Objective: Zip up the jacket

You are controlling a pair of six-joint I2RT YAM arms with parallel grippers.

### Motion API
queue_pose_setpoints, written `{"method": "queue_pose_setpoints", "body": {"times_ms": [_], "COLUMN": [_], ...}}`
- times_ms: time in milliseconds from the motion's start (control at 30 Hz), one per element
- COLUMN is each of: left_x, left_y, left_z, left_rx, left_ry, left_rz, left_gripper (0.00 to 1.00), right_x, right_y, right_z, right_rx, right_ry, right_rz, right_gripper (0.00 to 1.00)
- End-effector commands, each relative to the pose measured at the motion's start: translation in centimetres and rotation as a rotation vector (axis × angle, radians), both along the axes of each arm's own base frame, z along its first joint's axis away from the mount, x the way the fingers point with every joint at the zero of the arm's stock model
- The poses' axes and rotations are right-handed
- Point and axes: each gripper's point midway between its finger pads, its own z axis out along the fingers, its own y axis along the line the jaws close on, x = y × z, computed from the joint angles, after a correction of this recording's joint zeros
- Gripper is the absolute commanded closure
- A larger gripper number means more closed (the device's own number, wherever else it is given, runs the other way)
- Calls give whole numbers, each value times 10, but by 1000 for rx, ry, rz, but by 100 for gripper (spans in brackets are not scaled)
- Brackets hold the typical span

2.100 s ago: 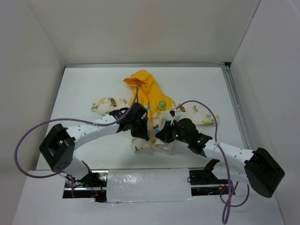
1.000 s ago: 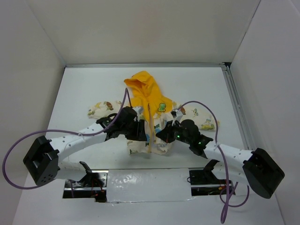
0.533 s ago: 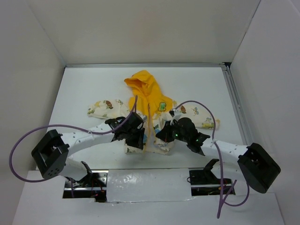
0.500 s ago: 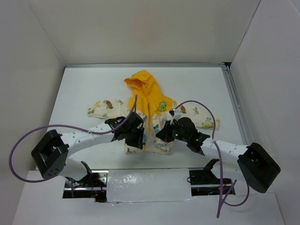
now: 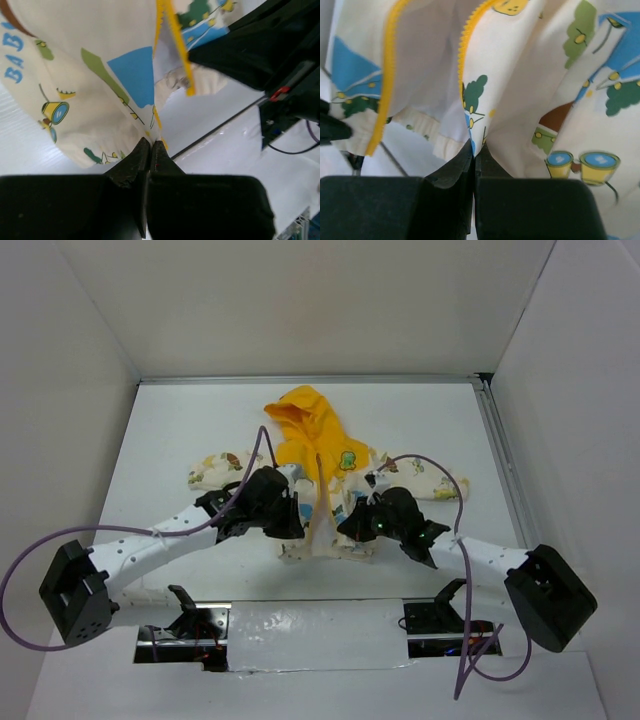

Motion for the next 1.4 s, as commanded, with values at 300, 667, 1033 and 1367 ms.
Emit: {"method": "queue_pose_setpoints", "body": {"times_ms": [300,667,1033,1367], "left_x": [29,31,42,35], "left_y": [-45,-35,-21,-20], "left_z": [72,147,128,130], "left_rx": [-342,-551,-503,-618], "left_ry": [-187,-428,-397,-391], "left_rz": [24,45,78,-97], "left_gripper": [100,100,100,100], "right_x": [-21,-13,-20,-28], "right_y": [41,30,29,31], "right_z": [109,183,196,186], "right_rx": [368,511,468,437], "right_ry": [-334,-581,-668,-658], "right_rz": [122,64,115,170], "right_gripper": [100,100,100,100]}}
